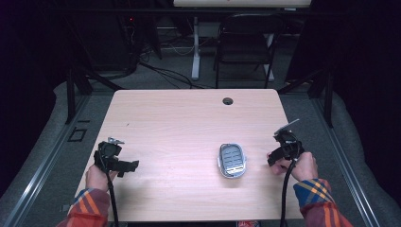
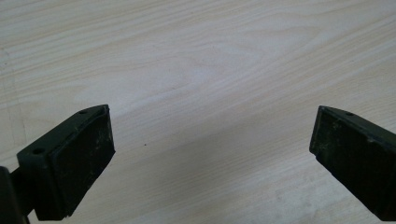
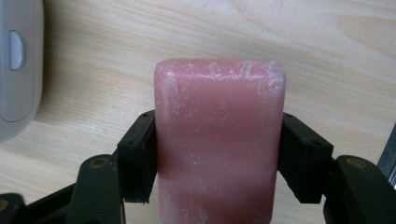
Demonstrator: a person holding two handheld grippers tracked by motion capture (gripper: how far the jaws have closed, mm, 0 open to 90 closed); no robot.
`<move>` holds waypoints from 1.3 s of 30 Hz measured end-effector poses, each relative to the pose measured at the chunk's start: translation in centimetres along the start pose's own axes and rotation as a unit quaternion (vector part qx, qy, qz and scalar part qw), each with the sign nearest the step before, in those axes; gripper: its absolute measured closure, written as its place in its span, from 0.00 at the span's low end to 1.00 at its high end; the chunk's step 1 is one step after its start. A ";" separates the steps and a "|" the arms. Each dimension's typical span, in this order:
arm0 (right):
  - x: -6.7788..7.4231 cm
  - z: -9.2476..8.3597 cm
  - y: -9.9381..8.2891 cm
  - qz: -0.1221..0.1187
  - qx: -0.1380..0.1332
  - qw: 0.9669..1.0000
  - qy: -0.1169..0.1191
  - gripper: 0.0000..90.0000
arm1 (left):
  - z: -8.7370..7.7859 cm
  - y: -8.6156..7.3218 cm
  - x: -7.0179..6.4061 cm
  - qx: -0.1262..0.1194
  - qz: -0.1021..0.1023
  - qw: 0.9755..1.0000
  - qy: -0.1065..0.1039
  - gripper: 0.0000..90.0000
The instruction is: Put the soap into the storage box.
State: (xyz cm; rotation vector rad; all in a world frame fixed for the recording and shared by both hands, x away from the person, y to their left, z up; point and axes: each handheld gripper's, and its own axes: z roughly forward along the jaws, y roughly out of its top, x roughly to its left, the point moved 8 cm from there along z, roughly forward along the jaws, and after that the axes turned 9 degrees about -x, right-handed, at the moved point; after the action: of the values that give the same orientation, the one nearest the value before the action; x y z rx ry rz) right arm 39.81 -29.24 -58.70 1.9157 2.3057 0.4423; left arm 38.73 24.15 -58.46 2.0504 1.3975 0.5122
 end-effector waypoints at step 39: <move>1.7 -3.6 1.6 -0.026 -0.019 0.999 0.024 0.41 | 0.0 -0.1 0.0 0.003 0.002 1.000 -0.002 0.00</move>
State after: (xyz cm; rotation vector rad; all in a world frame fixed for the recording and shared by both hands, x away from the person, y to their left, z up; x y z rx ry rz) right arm 40.05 -27.90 -54.67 1.8421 2.3530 0.5290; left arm 38.60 24.17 -58.53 2.0585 1.3934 0.5053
